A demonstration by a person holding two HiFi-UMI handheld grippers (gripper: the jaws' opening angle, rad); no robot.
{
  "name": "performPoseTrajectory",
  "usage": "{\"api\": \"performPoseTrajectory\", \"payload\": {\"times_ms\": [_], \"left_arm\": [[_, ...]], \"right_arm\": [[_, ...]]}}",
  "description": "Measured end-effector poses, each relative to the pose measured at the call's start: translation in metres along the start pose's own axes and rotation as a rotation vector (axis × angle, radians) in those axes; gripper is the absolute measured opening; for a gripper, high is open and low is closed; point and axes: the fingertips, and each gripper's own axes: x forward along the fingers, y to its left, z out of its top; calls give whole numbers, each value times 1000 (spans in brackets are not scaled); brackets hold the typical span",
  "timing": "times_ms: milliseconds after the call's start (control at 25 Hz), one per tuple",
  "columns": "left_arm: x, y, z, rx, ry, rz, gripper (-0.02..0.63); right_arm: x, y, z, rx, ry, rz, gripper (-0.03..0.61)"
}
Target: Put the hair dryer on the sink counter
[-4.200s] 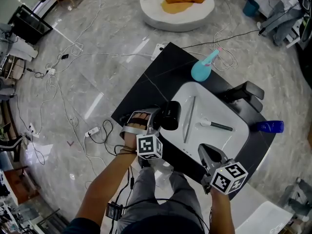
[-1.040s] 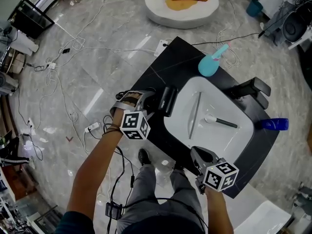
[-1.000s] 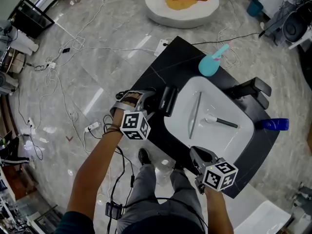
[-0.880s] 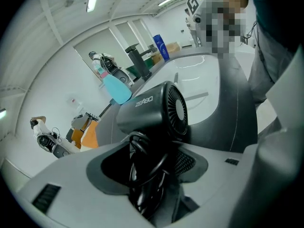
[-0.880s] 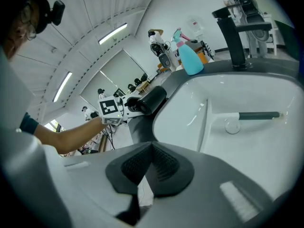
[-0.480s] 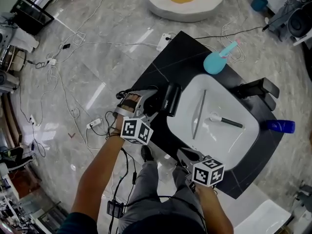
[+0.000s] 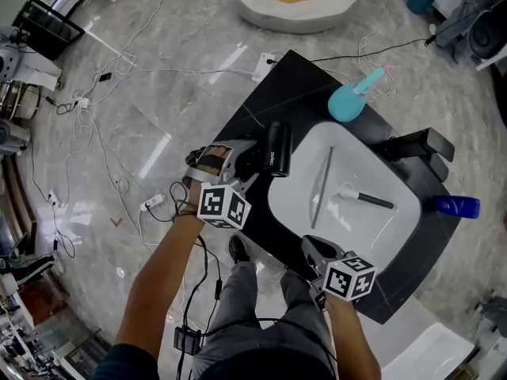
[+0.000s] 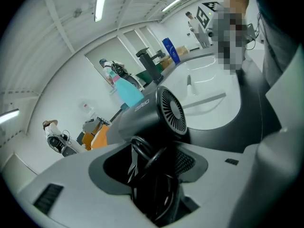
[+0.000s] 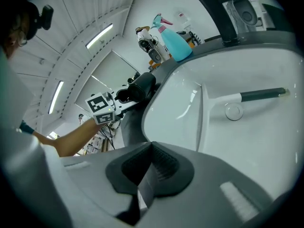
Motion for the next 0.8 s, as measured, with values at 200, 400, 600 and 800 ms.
{"api": "performPoseTrajectory", "payload": {"times_ms": [200, 400, 600, 800], "left_arm": [[3, 6, -1, 12, 6, 16, 233], [3, 6, -3, 13, 5, 11, 235], [-1, -2, -2, -2, -6, -91, 267], [-9, -11, 1, 26, 1, -134, 282]], "right_arm": [[-6, -4, 3, -9, -1, -7, 11], [-8, -3, 2, -8, -6, -5, 11], [-10, 4, 0, -17, 0, -6, 11], [-14, 14, 6, -33, -8, -5, 11]]}}
